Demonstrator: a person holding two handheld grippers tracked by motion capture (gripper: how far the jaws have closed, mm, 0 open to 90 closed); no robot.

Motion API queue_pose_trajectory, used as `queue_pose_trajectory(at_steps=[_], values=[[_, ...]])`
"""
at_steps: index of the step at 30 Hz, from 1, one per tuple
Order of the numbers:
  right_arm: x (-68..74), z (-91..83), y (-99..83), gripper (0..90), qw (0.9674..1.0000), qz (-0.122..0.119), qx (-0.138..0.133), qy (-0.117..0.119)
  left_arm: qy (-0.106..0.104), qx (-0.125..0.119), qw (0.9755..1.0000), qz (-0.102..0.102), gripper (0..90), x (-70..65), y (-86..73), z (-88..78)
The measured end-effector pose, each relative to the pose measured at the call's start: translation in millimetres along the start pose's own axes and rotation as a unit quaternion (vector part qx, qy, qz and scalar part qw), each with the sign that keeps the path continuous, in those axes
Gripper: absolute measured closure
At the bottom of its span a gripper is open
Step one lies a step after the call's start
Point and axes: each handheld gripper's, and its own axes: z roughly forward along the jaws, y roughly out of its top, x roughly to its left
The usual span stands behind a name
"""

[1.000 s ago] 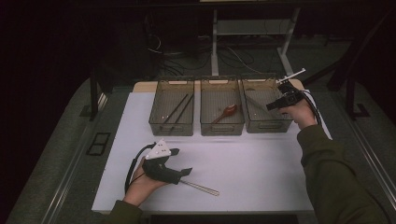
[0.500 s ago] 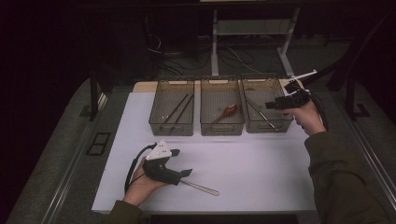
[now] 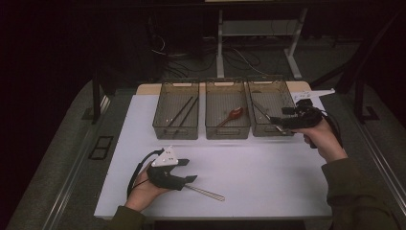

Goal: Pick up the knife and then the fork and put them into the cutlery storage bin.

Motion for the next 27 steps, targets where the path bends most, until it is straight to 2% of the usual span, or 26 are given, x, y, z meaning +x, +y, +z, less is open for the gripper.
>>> queue_pose_trajectory(at_steps=[3,6,11,15,17,19,23,27], values=[[11.0,-0.9,-10.1,24.4,0.9999,-0.007,-0.001,0.011,-0.009,0.02,0.9997,0.014,47.1,-1.0,-0.9,2.4],[19.7,-1.2,-20.8,24.3,0.9996,-0.008,-0.002,0.028,-0.003,0.046,0.9988,0.018,50.9,-1.6,-1.2,5.5],[30.9,-1.7,-38.5,24.3,0.9988,-0.005,-0.008,0.047,0.004,0.062,0.9981,0.003,52.6,2.2,-4.8,3.2],[39.6,-1.7,-52.7,24.2,0.9985,-0.013,-0.003,0.054,0.006,0.063,0.998,-0.005,50.5,5.0,-8.3,-0.9],[43.5,-1.7,-59.4,24.3,0.9983,-0.015,-0.002,0.057,-0.003,0.059,0.9983,0.0,50.0,3.0,-7.4,-1.5],[46.6,-2.1,-66.1,24.2,0.998,-0.02,0.002,0.06,-0.018,0.064,0.9977,0.011,51.6,-0.1,-6.1,0.2],[52.1,-3.0,-78.1,24.2,0.9976,-0.021,0.009,0.065,-0.052,0.071,0.9956,0.032,57.9,-6.4,-5.9,5.8],[54.7,-4.3,-85.6,24.2,0.997,-0.023,0.014,0.073,-0.066,0.082,0.9932,0.05,62.1,-9.5,-6.0,10.2]])
